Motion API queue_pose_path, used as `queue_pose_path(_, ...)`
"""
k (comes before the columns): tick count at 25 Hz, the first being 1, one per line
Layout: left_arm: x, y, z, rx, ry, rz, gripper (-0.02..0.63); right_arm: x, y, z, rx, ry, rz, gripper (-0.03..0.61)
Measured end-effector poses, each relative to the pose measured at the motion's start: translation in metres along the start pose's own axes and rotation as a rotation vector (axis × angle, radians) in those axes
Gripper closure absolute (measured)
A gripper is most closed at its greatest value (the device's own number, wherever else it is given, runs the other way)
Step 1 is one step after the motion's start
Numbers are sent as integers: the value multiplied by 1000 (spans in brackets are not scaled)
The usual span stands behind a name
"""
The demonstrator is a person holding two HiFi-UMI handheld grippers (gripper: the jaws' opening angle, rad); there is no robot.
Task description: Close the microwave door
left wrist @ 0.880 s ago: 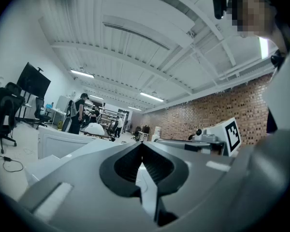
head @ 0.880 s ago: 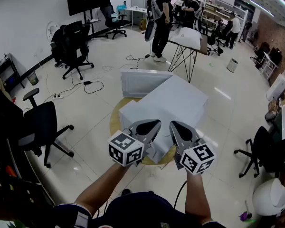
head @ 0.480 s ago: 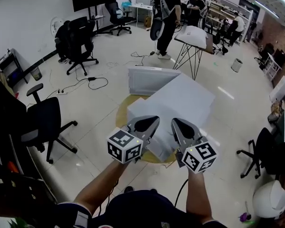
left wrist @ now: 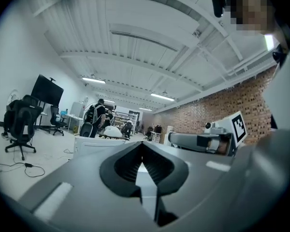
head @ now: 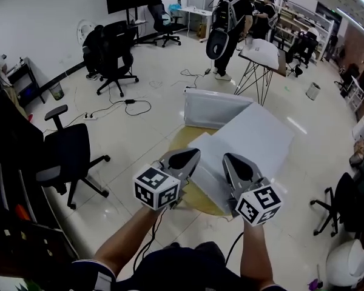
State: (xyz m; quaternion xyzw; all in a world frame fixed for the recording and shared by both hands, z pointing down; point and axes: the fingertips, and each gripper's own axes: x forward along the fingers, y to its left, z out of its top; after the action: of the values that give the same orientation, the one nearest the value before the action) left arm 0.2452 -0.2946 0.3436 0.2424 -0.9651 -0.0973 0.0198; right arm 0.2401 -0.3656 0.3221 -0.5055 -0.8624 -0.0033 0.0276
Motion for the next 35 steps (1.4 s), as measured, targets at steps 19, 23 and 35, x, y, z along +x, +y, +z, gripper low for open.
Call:
queue_pose_path(19, -43, 118, 16, -33, -11, 138, 603, 134, 58, 19, 11, -49, 209, 577)
queue_pose_path(23, -44, 158, 22, -38, -14, 153, 603, 178, 67, 20, 19, -47, 240, 577)
queue_pose_path(35, -39, 269, 40, -47, 18, 187, 603, 305, 67, 18, 72, -37, 245, 577)
